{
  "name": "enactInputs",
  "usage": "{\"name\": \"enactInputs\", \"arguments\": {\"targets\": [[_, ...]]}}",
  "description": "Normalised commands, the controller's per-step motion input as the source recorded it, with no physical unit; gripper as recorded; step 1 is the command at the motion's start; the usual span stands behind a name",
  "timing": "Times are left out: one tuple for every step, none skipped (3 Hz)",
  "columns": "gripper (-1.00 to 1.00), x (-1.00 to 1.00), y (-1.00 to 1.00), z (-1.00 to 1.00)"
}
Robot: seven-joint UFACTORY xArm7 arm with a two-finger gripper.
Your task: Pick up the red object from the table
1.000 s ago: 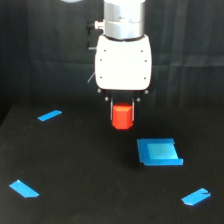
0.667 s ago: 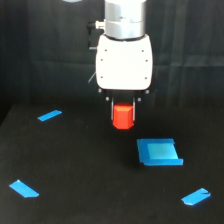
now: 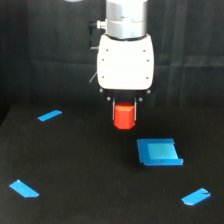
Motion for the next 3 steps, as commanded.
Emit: {"name": "enactInputs", "arguments": {"targets": [[-0.93,0.12,0.03,0.08],[-0.86,-0.04,0.01,0.13],[-0.91,0.04,-0.03,0.01]]}}
